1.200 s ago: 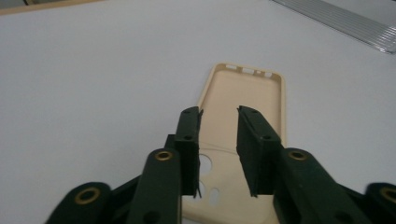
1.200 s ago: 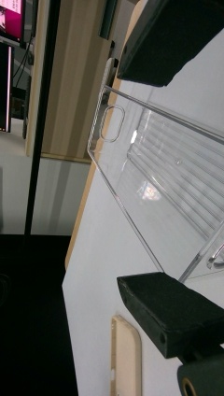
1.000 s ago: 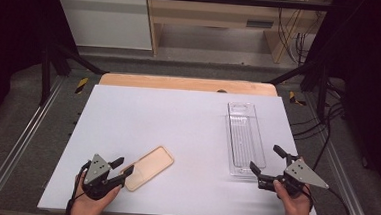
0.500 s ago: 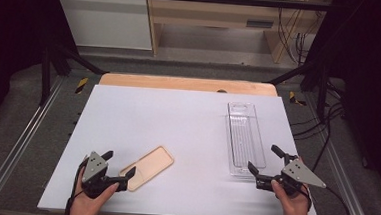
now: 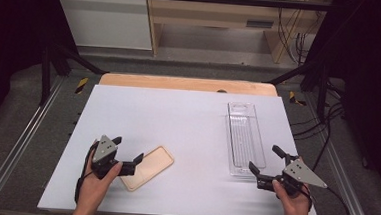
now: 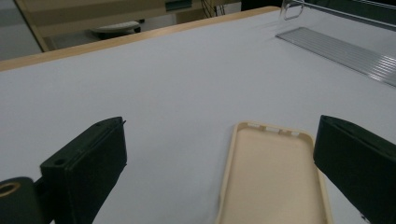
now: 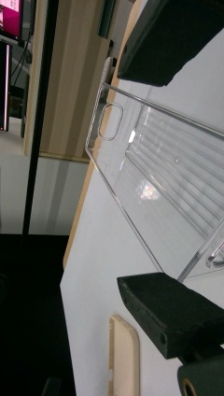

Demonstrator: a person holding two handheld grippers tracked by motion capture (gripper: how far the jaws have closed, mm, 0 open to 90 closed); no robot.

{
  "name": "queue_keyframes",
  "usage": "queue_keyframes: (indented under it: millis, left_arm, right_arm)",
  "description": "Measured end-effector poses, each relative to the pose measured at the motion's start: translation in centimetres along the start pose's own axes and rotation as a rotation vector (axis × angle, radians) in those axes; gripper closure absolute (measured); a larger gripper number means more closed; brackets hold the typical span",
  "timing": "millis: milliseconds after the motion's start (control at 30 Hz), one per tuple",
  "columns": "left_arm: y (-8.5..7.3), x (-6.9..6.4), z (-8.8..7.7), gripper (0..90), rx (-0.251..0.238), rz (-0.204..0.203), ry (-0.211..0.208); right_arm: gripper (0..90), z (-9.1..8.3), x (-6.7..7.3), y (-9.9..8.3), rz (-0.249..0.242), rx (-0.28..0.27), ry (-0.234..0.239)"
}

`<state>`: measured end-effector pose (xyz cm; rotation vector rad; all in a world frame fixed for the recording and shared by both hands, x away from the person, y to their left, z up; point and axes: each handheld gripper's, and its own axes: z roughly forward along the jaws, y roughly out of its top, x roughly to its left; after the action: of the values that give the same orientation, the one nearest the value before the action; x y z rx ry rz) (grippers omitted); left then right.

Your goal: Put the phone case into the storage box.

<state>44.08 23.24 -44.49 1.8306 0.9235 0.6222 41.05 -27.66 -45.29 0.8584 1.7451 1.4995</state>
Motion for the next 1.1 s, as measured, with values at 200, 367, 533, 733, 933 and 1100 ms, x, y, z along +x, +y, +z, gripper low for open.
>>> queue_keyframes:
  millis: [200, 367, 533, 733, 933, 1100]
  left_arm:
    - [-0.7, 0.9, 0.9, 3.4, 0.028, -0.038, 0.008]
    - [-1.6, 1.1, 0.8, 3.4, 0.091, -0.038, -0.024]
    - [-1.9, 0.9, 0.9, 3.4, 0.133, -0.023, -0.048]
    - [-1.9, 0.9, 0.8, 3.4, 0.159, -0.019, -0.050]
    - [-2.0, 0.4, 0.9, 4.0, 0.203, -0.021, -0.041]
    - [-1.9, 0.2, 1.1, 4.0, 0.229, -0.011, -0.053]
  right_arm:
    - [3.4, 0.0, 0.1, 0.0, -0.008, 0.007, -0.001]
    - [3.4, 0.1, 0.2, -0.1, -0.014, 0.017, 0.003]
    - [3.4, 0.2, 0.3, -0.1, -0.018, 0.018, 0.007]
    - [3.4, 0.2, 0.3, -0.1, -0.016, 0.021, 0.008]
    - [3.4, 0.2, 0.2, 0.0, -0.016, 0.018, 0.008]
    - [3.4, 0.1, 0.2, 0.0, -0.017, 0.013, 0.006]
